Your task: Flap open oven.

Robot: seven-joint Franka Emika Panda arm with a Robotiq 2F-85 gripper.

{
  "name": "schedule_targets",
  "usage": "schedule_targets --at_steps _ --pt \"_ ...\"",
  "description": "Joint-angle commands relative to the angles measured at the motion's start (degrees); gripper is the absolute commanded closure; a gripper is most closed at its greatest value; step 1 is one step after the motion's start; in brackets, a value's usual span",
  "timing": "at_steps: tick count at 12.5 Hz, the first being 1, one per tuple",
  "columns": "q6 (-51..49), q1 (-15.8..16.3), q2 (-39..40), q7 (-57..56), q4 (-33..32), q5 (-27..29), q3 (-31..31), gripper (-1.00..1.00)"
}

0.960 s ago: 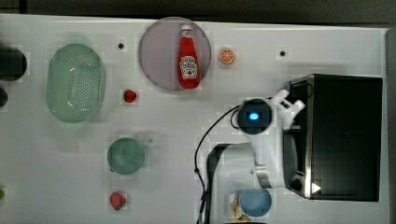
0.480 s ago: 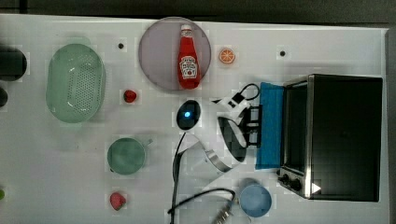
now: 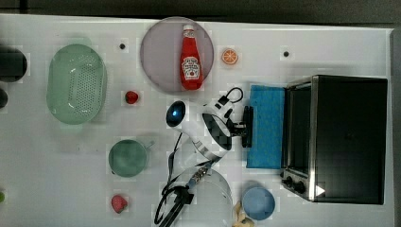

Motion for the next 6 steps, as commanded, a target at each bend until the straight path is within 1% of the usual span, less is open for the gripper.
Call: schedule_targets --at_steps 1,2,3,6 --pt "2.54 -0.07 -2.74 4.67 2.04 1.33 -0.19 0.65" --pt "2.63 -0.08 -4.65 4.67 2.14 4.32 -0.18 0.65" --pt "2.57 -0.14 -7.23 4.66 2.13 9.21 -0.22 0.65" --pt "1.71 -0.51 -16.59 4.63 2.78 25.88 -0.62 0.65"
